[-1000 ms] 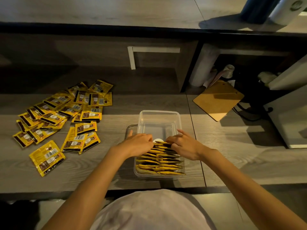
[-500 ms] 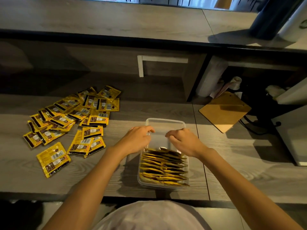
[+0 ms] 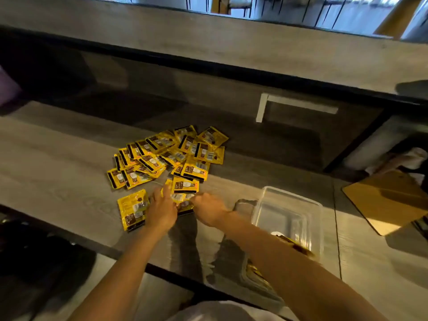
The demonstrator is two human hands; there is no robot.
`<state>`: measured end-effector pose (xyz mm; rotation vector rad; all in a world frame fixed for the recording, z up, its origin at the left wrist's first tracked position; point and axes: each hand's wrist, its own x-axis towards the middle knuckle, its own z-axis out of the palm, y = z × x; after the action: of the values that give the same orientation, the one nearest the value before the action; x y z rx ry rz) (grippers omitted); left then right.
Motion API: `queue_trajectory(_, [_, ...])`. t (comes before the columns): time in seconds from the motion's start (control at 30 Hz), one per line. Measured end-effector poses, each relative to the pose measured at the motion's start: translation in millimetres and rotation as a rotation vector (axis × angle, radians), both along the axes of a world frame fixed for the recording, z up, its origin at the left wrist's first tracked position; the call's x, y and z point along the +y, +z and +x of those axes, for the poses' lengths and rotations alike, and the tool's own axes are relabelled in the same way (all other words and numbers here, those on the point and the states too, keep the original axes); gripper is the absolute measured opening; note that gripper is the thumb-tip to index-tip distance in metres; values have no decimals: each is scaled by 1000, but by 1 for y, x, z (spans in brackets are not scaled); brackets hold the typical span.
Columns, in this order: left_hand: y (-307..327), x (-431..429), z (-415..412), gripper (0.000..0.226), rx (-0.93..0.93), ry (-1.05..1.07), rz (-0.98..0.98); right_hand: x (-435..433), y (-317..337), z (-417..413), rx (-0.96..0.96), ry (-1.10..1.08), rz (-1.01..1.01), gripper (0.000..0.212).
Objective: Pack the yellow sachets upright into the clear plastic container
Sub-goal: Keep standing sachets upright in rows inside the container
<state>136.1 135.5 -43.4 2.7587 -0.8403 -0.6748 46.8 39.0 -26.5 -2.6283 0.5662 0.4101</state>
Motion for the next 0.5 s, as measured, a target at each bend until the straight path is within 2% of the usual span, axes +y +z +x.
queue_trajectory(0.13, [-16, 14, 11, 66, 52, -136, 101, 14, -13, 9, 94, 78, 10, 39])
queue_trajectory(0.23, [-24, 16, 13, 64, 52, -232, 137, 10, -11, 2, 150, 90, -23, 34])
queue_trajectory(0.37, [-29, 13, 10, 52, -57, -155, 65, -4, -6, -5, 154, 10, -71, 30])
queue_trajectory(0.5, [-30, 10, 10, 62, -115, -146, 103, -6, -12, -3, 117, -80, -144, 32])
